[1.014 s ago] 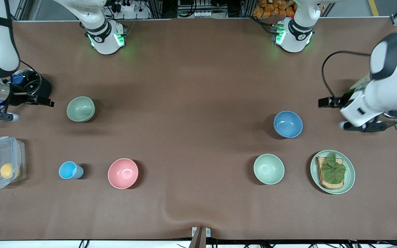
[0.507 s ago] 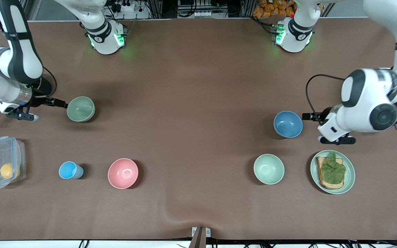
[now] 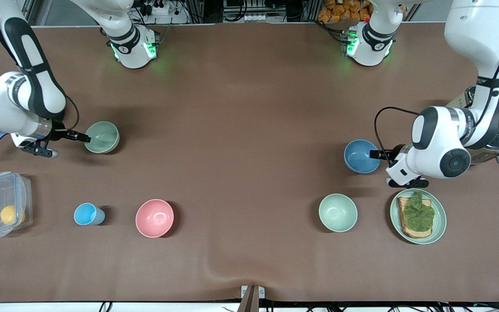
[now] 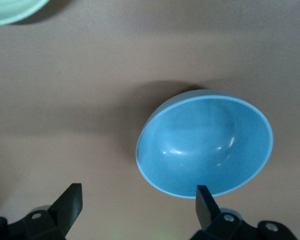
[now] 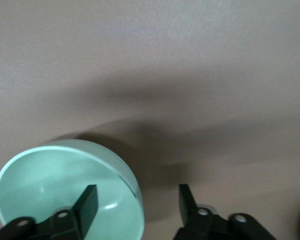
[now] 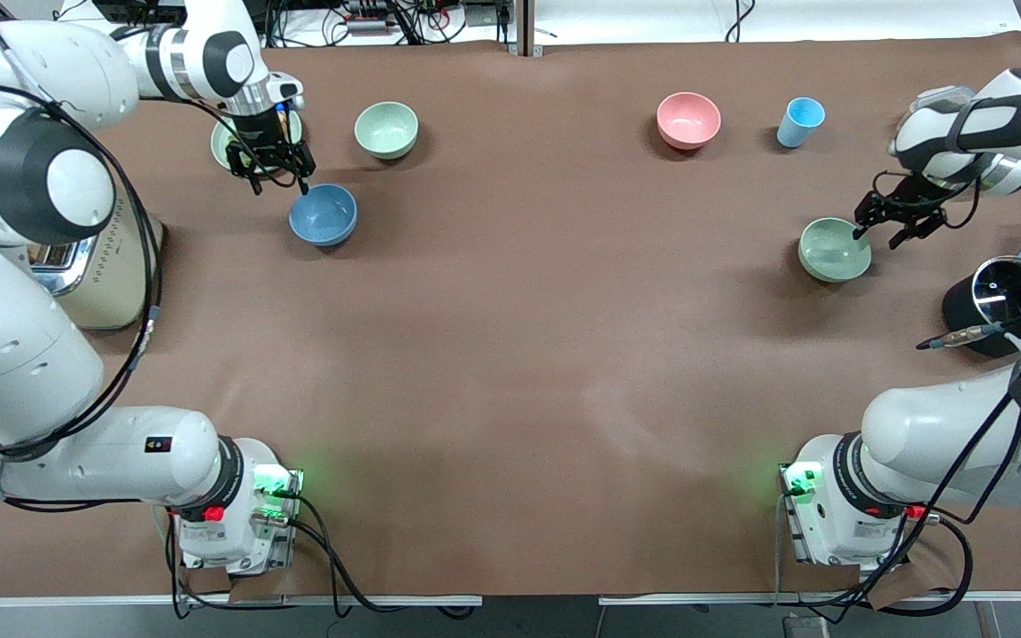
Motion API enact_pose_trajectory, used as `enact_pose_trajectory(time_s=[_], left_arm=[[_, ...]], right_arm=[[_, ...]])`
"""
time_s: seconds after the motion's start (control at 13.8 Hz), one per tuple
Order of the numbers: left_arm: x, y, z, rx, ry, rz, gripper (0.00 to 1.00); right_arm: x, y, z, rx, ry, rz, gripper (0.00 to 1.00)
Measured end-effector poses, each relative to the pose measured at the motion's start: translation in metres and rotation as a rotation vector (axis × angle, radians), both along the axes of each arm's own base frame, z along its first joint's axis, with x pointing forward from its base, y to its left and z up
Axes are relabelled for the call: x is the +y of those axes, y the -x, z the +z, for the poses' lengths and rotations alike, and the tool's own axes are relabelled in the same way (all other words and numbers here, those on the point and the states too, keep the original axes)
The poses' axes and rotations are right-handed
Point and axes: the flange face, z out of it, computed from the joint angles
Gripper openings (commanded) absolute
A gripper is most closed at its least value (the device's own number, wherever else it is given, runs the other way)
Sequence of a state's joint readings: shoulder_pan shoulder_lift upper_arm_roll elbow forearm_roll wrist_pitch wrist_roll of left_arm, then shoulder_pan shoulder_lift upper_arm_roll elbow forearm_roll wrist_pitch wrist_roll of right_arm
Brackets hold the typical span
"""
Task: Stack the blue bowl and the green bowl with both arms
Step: 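Grasp the green bowl with the right gripper while the left gripper grasps the blue bowl, then slide the green bowl with the right gripper toward the table middle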
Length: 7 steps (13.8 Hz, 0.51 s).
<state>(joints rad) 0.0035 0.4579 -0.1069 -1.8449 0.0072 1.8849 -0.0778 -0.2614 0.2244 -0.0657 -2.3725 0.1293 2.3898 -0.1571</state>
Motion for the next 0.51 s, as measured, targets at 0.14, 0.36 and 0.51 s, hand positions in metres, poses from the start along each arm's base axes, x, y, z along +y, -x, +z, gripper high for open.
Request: enact_pose_trajectory(time_s=[0.14,0.36,0.51], left_arm=[[0.001,0.002,-0.015,0.020,-0.004,-0.003,1.00],[0.001,0.001,-0.033,0.025,-0.002,-0.002,1.00],[0.001,0.000,-0.045,0.028,0.000,-0.001,1.00]], right_arm=[[0.005,0.007,-0.010,-0.004,-0.003,-0.006,0.00],[0.006,0.008,-0.011,-0.004,-0.003,-0.007,0.00],[0.007,0.006,-0.006,0.005,-0.015,-0.007,0.00]])
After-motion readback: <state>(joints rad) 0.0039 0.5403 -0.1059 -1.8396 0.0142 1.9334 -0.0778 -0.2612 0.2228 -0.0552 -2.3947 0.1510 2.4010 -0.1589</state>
